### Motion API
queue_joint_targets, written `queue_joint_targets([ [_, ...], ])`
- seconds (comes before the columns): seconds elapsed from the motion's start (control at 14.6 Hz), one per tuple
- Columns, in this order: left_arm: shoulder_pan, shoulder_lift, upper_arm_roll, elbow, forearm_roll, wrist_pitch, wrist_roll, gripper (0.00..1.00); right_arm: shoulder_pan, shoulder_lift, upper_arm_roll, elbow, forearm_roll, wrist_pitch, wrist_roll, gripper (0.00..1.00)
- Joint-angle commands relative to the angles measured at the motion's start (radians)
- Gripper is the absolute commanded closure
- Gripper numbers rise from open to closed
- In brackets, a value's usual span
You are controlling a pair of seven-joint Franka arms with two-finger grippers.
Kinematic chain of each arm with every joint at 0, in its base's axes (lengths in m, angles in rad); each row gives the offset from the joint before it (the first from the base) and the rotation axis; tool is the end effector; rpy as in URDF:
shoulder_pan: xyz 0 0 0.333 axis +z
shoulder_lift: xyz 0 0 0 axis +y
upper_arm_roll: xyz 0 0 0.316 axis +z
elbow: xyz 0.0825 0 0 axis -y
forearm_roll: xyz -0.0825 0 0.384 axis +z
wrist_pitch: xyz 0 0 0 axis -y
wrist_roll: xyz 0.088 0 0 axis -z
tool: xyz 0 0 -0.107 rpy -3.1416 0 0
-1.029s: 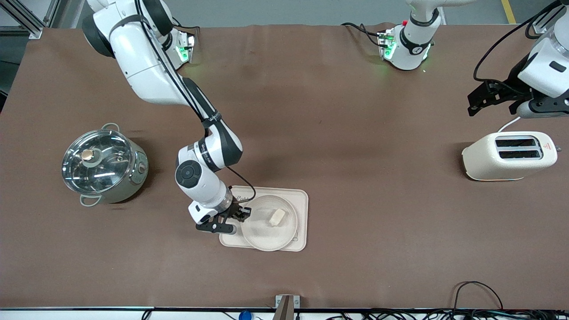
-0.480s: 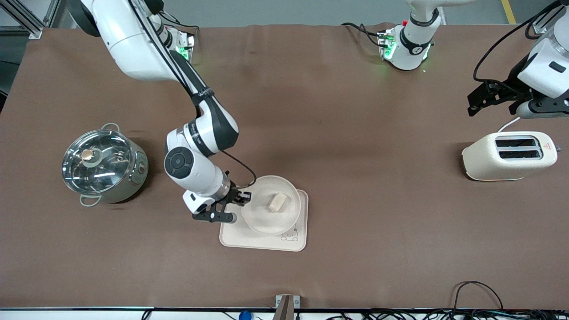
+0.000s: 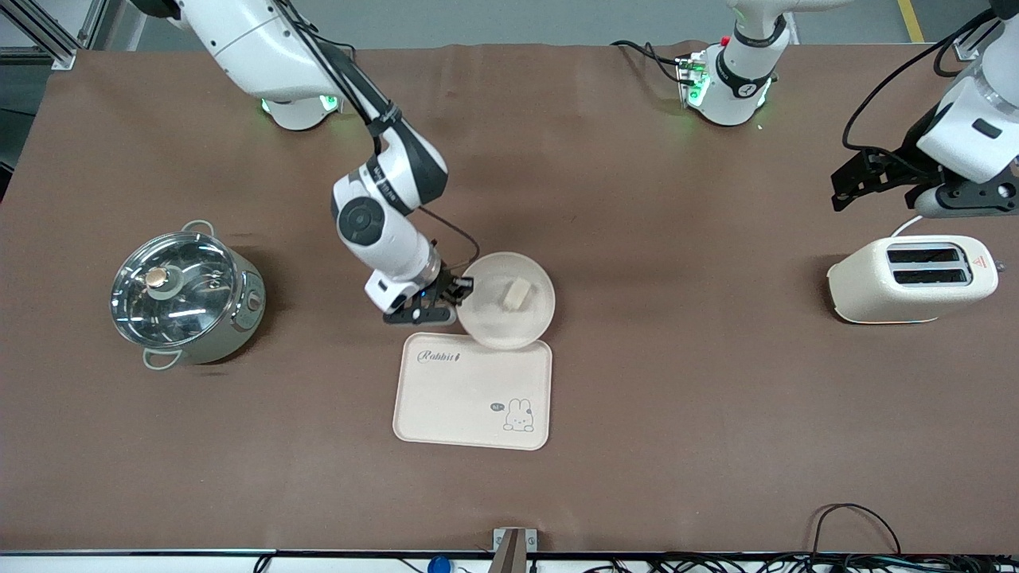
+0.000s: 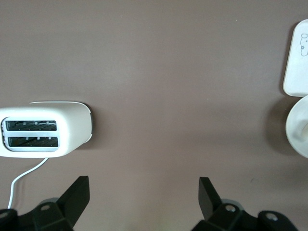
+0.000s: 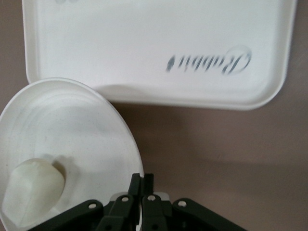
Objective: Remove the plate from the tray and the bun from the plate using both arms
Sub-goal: 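Release the plate and withdraw the right gripper while the left gripper advances, then lower the left gripper onto the bun on the plate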
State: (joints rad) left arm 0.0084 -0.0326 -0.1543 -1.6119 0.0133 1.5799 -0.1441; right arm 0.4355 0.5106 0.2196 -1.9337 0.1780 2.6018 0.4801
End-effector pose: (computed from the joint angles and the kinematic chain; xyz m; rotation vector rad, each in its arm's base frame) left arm 0.5392 -0.0792 0.6236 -3.1235 0.0029 -0.0045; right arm 0.5149 0.3813 0.2416 -2.8788 0.0097 -0.0363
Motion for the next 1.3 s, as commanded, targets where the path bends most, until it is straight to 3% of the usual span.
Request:
queue_joint_targets([
  [0.0, -0.010, 0.020, -0.007, 0.013, -0.012, -0.005, 0.018, 0.00, 0.041, -0.063, 0.014, -0.168, 0.020, 0.150, 0.040, 0.99],
  [0.14, -0.016, 0.025, -0.013, 0.009, -0.021, -0.011, 0.018, 0.00, 0.090, -0.064, 0.012, -0.174, 0.020, 0.156, 0.096, 0.98],
  [0.21, -0.019, 0.025, -0.014, 0.010, -0.022, -0.011, 0.018, 0.00, 0.100, -0.063, 0.012, -0.174, 0.020, 0.150, 0.109, 0.93],
  [0.27, -0.022, 0.028, -0.024, 0.013, -0.026, -0.011, 0.017, 0.00, 0.089, -0.061, 0.012, -0.168, 0.020, 0.138, 0.120, 0.54],
  [0.34, -0.025, 0.030, -0.034, 0.015, -0.030, 0.000, -0.006, 0.00, 0.079, -0.070, 0.011, -0.162, 0.020, 0.114, 0.135, 0.01],
  [0.48, -0.025, 0.040, -0.047, 0.021, -0.029, 0.009, -0.008, 0.00, 0.042, -0.109, -0.008, -0.099, 0.015, -0.012, 0.123, 0.00],
  [0.69, -0.028, 0.049, -0.063, 0.017, -0.032, 0.008, -0.008, 0.00, -0.098, -0.104, -0.008, 0.173, 0.009, -0.410, 0.008, 0.00],
  [1.03, -0.028, 0.147, -0.154, 0.018, -0.044, 0.061, -0.043, 0.00, -0.320, -0.115, -0.009, 0.278, -0.118, -0.453, -0.193, 0.00],
  [1.23, -0.030, 0.227, -0.250, 0.013, -0.038, 0.119, -0.216, 0.00, -0.417, -0.153, -0.008, 0.286, -0.277, -0.454, -0.207, 0.00],
])
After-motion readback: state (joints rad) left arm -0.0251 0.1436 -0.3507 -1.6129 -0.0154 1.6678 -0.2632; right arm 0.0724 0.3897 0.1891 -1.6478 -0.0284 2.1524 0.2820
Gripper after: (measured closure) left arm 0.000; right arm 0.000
